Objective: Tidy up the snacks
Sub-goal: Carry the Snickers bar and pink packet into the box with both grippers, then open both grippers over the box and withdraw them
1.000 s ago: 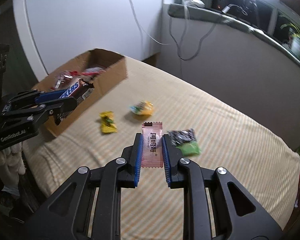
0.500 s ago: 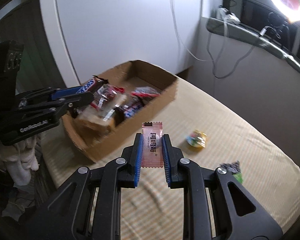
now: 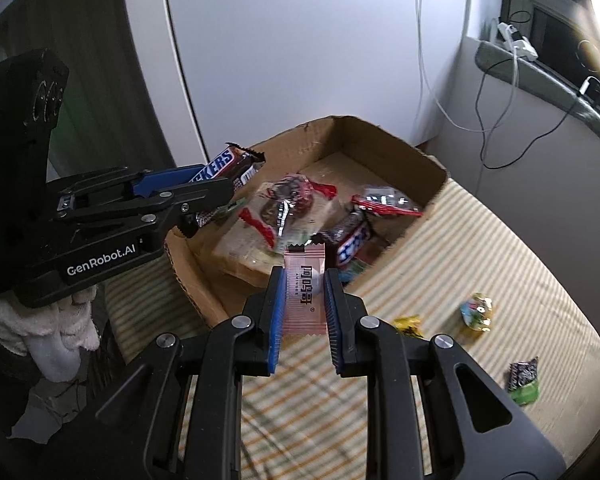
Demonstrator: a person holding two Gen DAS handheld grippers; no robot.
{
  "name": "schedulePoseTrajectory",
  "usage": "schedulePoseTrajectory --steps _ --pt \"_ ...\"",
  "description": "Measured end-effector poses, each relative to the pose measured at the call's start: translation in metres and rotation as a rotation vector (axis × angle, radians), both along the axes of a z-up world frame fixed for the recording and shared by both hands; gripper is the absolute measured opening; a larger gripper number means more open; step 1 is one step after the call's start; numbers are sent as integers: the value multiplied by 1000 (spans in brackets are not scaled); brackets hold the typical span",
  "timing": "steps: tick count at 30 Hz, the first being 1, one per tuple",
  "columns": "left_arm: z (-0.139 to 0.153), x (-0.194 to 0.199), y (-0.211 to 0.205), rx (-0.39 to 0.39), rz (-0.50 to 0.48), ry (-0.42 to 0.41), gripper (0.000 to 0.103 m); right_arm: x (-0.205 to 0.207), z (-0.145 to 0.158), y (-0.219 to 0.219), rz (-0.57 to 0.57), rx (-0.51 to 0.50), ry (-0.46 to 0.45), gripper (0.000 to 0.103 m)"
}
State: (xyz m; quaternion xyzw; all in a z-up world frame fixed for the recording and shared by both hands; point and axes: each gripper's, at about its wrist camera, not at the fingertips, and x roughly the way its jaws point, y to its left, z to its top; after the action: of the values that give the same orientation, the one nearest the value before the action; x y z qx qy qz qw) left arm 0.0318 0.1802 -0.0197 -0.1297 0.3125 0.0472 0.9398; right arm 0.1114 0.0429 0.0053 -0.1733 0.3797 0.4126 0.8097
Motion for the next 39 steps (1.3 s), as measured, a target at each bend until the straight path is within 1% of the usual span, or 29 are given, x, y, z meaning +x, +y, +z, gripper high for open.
schedulePoseTrajectory --steps 11,20,22,23,24,25,26,28,29,33,34,36,39 --pt "-1 1 0 3 -6 -1 27 6 -12 23 19 -19 19 20" --pt "1 1 2 12 9 -6 27 4 -10 26 28 -17 5 21" --pt "3 1 2 16 13 -9 28 4 -10 26 29 -17 -1 28" --pt "3 1 2 19 15 -9 30 3 -9 25 29 -18 -8 40" --pt "3 1 2 20 16 -10 35 2 -8 25 28 -17 -16 52" --pt "4 1 2 21 18 -11 40 1 -7 24 28 -16 -25 56" --pt "4 1 2 23 20 -12 43 -1 -6 23 30 -14 -35 60" --pt "4 0 2 28 25 -16 55 -3 -3 21 34 -10 -46 67" --pt "5 0 1 29 25 -20 57 -4 -2 20 35 -9 -51 71" --pt "7 0 -1 33 23 -20 64 -7 1 17 41 -20 -68 72" --pt "7 0 -2 35 22 -21 65 -8 1 16 42 -23 -70 73" --pt "8 0 -4 34 19 -21 65 -9 3 13 38 -24 -78 80" --pt "9 0 -7 35 17 -23 65 -10 6 5 36 -16 -82 80"
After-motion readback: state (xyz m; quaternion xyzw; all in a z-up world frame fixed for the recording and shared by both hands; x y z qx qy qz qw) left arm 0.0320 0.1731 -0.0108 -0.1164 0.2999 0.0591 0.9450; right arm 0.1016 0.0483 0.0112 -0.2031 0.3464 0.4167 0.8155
